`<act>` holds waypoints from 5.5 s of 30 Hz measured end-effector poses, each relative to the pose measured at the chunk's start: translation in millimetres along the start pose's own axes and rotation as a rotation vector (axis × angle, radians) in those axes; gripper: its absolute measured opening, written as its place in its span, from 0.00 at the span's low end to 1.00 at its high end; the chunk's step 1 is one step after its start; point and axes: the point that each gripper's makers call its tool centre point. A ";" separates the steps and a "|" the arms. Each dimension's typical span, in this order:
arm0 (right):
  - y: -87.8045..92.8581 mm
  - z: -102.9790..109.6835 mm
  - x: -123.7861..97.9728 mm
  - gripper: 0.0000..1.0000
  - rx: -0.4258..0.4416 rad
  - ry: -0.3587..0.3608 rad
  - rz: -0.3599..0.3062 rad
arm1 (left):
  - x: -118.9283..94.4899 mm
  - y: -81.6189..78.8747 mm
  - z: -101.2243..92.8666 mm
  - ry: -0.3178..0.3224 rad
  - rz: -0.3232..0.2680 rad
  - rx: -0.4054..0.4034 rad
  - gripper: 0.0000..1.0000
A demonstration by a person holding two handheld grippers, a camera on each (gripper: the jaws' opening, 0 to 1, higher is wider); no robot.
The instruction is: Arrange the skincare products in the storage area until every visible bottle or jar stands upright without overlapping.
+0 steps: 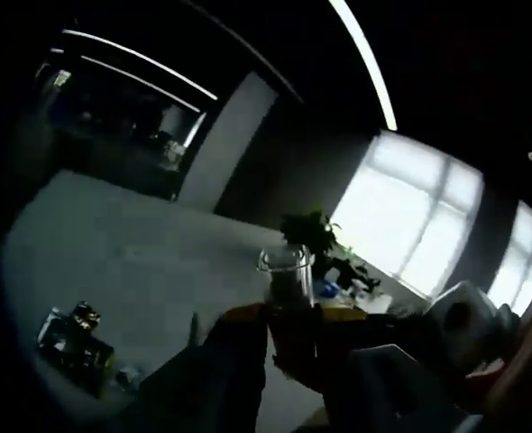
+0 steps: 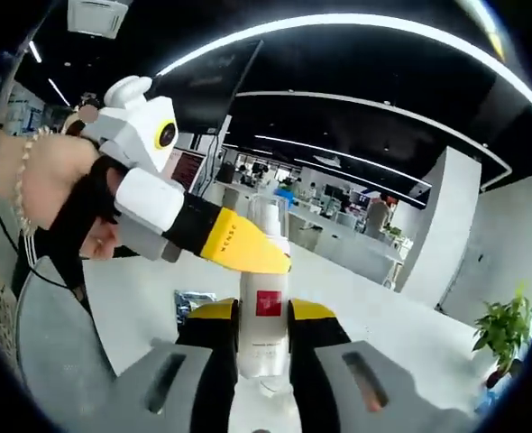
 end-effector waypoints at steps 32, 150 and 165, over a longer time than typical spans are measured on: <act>58.2 33.1 -19.0 0.22 0.225 -0.419 -0.029 | 1.4 69.5 -39.1 0.544 0.314 0.626 0.16; 250.4 -19.4 48.0 0.23 0.257 -0.300 0.315 | 120.9 201.7 70.1 0.288 0.577 0.618 0.22; 266.0 -14.1 46.3 0.23 0.291 -0.302 0.363 | 114.0 202.5 76.3 0.271 0.586 0.610 0.21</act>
Point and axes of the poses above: the point that each gripper's makers call its tool centre point, and the gripper's own axes: x roughly forward along the fingers, z roughly to its left, y roughly out of its underside, and after that the axes turned 12 degrees about -y, right-handed
